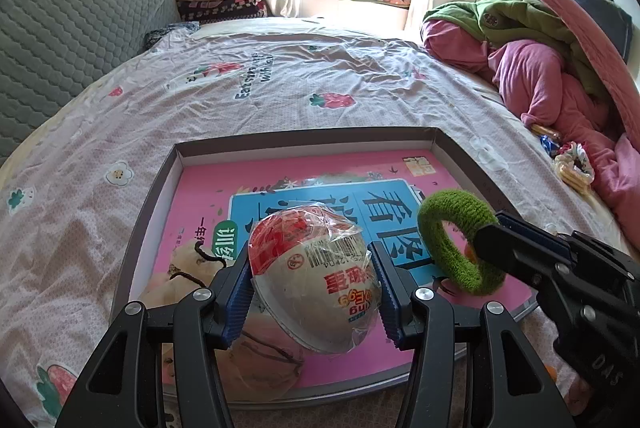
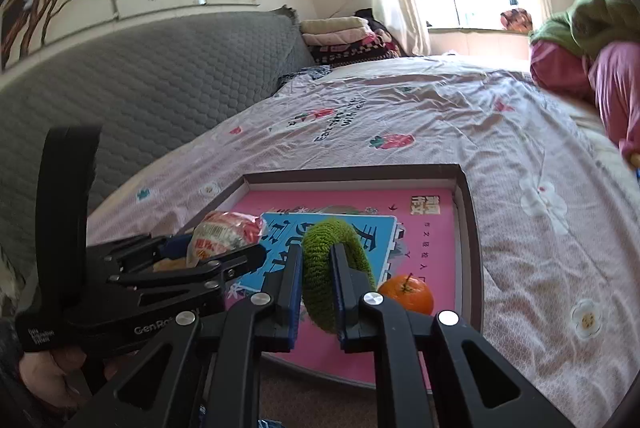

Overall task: Organize objects
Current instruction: 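Carry the green ring with the right tool while the left tool carries the snack over the tray, then open the right tool to drop the green ring while the left tool releases the snack in the tray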

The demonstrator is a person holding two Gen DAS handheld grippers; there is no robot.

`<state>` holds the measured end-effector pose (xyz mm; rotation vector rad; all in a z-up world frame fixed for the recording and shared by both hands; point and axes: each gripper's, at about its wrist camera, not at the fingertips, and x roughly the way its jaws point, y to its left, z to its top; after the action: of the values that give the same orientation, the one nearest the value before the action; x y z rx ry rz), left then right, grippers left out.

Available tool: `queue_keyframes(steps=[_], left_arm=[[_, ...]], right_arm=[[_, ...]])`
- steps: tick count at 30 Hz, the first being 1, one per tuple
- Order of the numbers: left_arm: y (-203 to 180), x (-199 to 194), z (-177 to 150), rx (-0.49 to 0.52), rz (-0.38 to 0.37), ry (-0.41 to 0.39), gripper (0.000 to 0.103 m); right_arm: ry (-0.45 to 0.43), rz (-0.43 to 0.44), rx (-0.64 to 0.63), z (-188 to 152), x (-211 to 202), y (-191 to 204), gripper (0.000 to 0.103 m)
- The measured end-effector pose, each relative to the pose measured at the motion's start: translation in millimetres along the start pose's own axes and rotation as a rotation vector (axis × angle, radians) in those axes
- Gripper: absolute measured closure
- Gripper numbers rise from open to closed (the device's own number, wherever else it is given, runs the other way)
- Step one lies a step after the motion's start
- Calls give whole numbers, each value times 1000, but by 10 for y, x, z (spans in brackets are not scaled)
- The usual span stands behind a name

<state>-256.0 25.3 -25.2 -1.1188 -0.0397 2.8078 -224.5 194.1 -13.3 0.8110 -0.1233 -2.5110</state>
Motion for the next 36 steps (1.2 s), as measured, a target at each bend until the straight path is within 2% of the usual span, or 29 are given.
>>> queue_keyframes(steps=[8, 14, 20, 25, 36], left_arm=[[12, 72, -28, 13, 21, 22, 47], [51, 146, -26, 14, 37, 34, 47], [74, 217, -3, 7, 36, 50, 47], [49, 229, -23, 5, 23, 60, 47], [29, 193, -29, 4, 20, 72, 47]], right_arm=[[27, 14, -17, -37, 38, 61, 88], [86, 51, -35, -71, 111, 106, 88], [141, 17, -97, -138, 187, 208, 88], [199, 2, -101, -211, 288, 177, 88], [209, 16, -66, -205, 256, 114, 88]])
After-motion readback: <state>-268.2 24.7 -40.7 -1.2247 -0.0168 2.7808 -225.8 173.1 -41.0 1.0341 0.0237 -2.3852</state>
